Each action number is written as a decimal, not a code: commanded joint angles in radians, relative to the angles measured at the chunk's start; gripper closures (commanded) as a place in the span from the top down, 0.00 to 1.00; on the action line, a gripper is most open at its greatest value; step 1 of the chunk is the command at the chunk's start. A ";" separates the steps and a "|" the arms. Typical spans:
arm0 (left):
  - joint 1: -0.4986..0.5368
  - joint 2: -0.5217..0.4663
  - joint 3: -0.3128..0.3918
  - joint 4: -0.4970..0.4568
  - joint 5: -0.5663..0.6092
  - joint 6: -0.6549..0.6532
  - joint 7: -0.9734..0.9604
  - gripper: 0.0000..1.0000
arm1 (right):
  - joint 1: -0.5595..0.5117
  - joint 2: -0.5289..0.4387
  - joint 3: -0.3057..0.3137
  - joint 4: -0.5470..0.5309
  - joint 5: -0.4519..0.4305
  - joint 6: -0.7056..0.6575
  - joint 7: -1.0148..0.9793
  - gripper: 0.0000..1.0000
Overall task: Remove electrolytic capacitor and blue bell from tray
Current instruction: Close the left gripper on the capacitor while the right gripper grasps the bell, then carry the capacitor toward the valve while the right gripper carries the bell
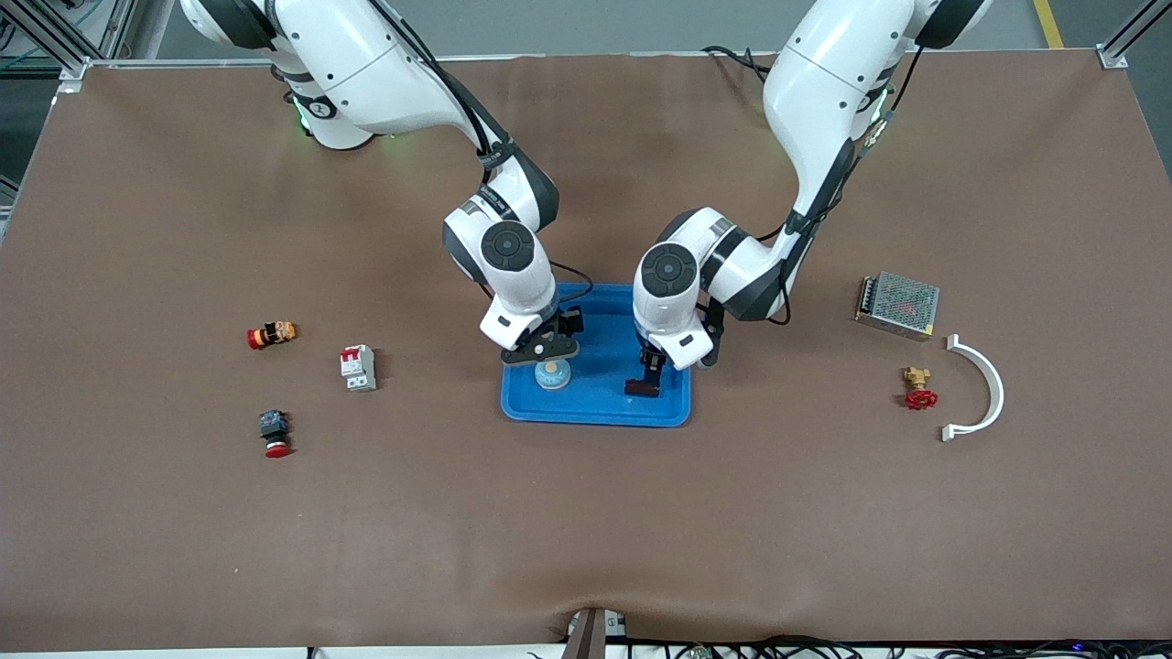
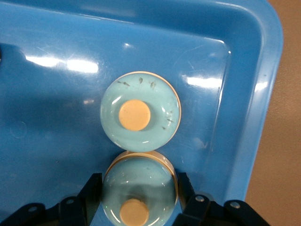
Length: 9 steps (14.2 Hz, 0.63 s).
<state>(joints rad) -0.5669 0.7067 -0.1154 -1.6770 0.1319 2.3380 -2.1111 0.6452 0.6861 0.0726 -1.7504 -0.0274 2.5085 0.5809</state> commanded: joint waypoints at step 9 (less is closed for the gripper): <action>-0.008 0.019 0.003 0.040 0.014 0.017 -0.018 0.37 | 0.002 -0.051 0.004 0.003 -0.014 -0.028 0.008 0.54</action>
<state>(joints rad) -0.5671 0.7127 -0.1152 -1.6545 0.1320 2.3450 -2.1134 0.6452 0.6808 0.0740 -1.7390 -0.0275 2.5075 0.5809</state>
